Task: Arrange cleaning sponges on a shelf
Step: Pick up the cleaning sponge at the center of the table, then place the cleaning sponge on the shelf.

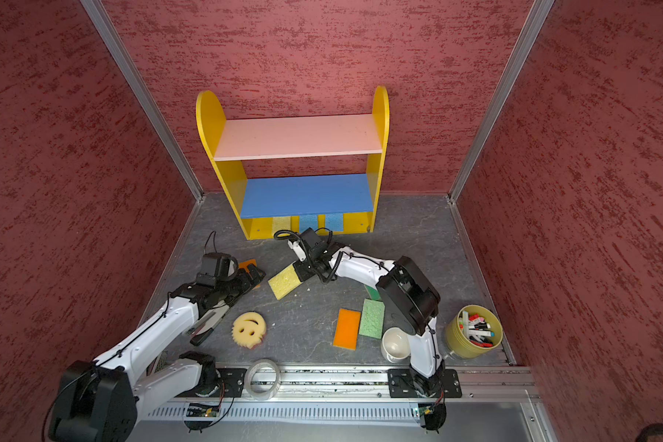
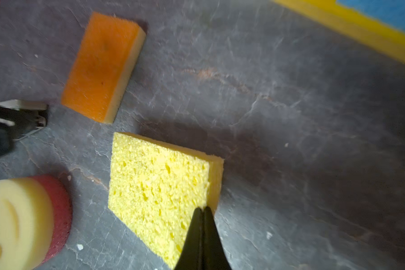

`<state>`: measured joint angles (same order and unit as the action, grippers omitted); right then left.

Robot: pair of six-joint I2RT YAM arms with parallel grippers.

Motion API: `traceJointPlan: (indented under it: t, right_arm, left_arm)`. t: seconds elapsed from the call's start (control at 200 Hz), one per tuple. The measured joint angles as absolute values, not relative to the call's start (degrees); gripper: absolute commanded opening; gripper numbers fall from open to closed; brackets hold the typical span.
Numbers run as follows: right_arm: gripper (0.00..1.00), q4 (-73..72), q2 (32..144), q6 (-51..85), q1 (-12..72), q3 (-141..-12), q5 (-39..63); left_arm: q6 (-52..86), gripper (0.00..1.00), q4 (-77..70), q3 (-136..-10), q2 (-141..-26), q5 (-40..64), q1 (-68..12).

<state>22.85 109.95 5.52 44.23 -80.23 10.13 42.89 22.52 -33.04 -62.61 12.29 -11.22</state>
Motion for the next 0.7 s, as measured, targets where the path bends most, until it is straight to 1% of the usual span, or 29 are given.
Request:
traceJointPlan:
  t: [0.085, 0.18, 0.25, 0.341, 0.511, 0.586, 0.696]
  right_arm:
    - [0.0, 24.34, 108.47, 3.18, 42.98, -81.32, 10.7]
    - [0.0, 25.82, 108.44, 0.58, 41.91, -83.22, 12.67]
    - [0.0, 27.35, 108.47, -1.3, 41.52, -84.23, 14.87]
    - [0.0, 30.09, 108.92, -3.9, 41.04, -86.3, 18.41]
    - [0.0, 33.85, 109.67, -7.31, 40.03, -89.58, 24.6]
    - [0.0, 35.31, 109.75, -8.19, 39.11, -90.39, 27.9]
    - [0.0, 36.91, 110.08, -8.99, 37.12, -91.61, 31.57]
  left_arm:
    - [42.57, 0.97, 20.1, -33.76, -64.84, 14.15, -11.7]
    - [42.33, 0.91, 18.11, -34.96, -66.41, 14.76, -13.74]
    - [41.67, 0.85, 16.64, -36.25, -67.42, 15.09, -15.4]
    - [41.01, 0.85, 14.98, -38.0, -68.55, 15.88, -16.56]
    - [39.46, 0.9, 12.84, -39.11, -68.95, 17.23, -16.4]
    - [38.87, 0.89, 12.78, -39.11, -68.86, 18.48, -16.03]
    - [38.44, 0.79, 11.49, -38.3, -67.85, 21.23, -15.38]
